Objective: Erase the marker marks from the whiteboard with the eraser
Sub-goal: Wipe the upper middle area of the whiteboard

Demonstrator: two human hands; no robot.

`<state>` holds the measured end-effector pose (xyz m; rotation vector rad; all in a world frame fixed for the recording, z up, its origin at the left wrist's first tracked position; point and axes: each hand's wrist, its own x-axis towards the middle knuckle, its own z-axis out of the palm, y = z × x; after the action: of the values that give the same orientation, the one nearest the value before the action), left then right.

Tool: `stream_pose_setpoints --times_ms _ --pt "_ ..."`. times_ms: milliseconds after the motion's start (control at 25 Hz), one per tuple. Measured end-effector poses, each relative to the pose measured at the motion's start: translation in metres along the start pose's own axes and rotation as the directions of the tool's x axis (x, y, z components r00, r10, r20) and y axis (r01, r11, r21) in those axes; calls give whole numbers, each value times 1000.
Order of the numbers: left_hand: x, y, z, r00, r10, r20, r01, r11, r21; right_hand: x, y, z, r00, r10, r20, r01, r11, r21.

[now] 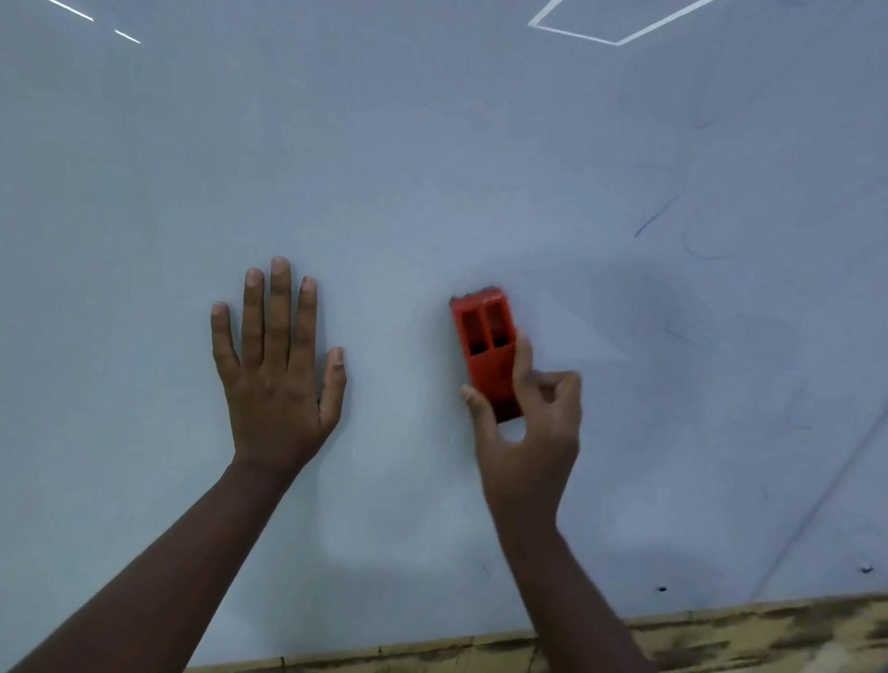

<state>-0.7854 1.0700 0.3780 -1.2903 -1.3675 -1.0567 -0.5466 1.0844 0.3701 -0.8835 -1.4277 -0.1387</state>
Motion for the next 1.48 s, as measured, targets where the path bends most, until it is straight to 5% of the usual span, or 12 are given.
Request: stream_pose_setpoints --times_ms 320,520,640,840,1000,1160,1320,1480 --pt "-53 3 12 998 51 41 -51 999 7 -83 19 15 964 -127 234 148 986 -72" --pt "-62 1 16 998 60 23 -60 998 1 -9 35 -13 981 164 -106 -158 986 59" --pt "-66 5 17 999 36 23 -36 999 -23 0 36 -16 966 221 -136 -206 972 112" --pt "-102 24 23 998 -44 51 48 996 -73 -87 43 3 996 53 65 -53 999 3" --pt "-121 22 29 998 7 68 -4 999 -46 -182 76 9 952 -35 306 84 985 -148" --pt "-131 19 31 998 28 60 -25 999 -43 -191 84 6 930 -51 364 109 984 -138" --pt "-138 22 32 998 23 63 -20 999 -50 -124 67 -2 985 107 138 -108 994 -1" --pt "-149 23 30 995 16 98 -10 998 -69 -66 45 -4 936 347 -65 -332 928 169"
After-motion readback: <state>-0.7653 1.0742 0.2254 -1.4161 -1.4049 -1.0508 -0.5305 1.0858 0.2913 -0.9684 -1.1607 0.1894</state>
